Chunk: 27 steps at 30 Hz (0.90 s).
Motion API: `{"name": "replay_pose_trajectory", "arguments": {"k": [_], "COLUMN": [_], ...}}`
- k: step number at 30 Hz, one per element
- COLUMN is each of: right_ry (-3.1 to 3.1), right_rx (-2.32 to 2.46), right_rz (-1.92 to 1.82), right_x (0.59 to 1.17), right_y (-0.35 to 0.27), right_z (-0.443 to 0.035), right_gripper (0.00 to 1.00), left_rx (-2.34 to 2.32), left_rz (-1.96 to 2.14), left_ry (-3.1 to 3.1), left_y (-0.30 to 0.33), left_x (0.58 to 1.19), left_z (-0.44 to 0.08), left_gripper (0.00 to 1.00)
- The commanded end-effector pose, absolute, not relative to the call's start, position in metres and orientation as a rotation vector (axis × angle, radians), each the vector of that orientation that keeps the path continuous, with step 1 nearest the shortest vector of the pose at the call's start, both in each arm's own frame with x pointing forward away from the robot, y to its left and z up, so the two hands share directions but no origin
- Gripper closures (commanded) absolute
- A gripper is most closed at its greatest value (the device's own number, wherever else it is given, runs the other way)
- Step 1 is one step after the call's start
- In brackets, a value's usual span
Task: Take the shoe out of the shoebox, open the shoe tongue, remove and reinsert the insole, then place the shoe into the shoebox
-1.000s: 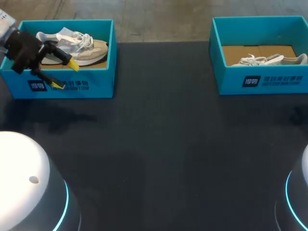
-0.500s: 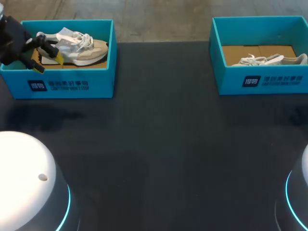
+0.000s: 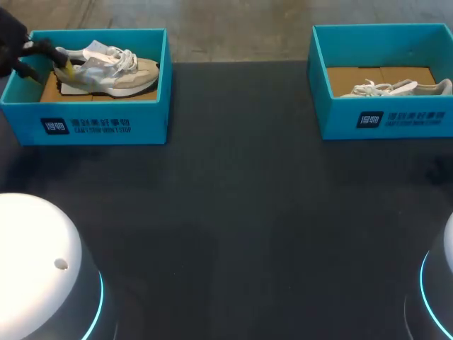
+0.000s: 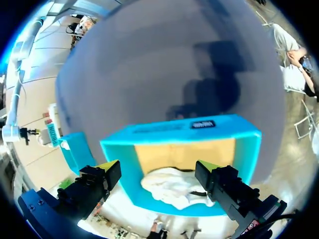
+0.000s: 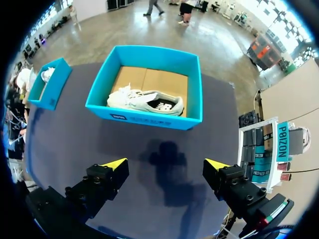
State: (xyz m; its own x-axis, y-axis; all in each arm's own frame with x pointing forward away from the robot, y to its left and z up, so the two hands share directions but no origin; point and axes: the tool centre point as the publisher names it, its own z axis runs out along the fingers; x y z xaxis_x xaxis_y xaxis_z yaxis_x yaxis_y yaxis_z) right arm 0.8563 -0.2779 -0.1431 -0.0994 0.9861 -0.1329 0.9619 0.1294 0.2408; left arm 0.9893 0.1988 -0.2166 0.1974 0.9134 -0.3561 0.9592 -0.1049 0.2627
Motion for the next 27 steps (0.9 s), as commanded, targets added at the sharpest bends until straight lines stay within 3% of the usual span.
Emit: {"name": "replay_pose_trajectory", "arguments": {"k": [1,7,27], "right_ry": [2.148,2.148,2.148], "right_rx": [1.912,1.912,1.912], "right_rz": [0.133,0.133,0.133], "right_x": [0.856,0.856,0.856], "right_y": [-0.278,-0.278,-0.278], "right_z": [-0.143,-0.143,-0.143], "right_gripper": [0.00,0.00,0.00], "left_rx": [2.078,2.069,2.069], "left_rz": [-0.159,-0.046,-0.046], "left_ry": [1.783,1.851,1.851], "left_y": [0.218,0.245,0.245], "left_x": [1.031,1.074,1.074], "left_z": [-0.222,-0.234,-0.234], "left_gripper": [0.00,0.00,0.00]}}
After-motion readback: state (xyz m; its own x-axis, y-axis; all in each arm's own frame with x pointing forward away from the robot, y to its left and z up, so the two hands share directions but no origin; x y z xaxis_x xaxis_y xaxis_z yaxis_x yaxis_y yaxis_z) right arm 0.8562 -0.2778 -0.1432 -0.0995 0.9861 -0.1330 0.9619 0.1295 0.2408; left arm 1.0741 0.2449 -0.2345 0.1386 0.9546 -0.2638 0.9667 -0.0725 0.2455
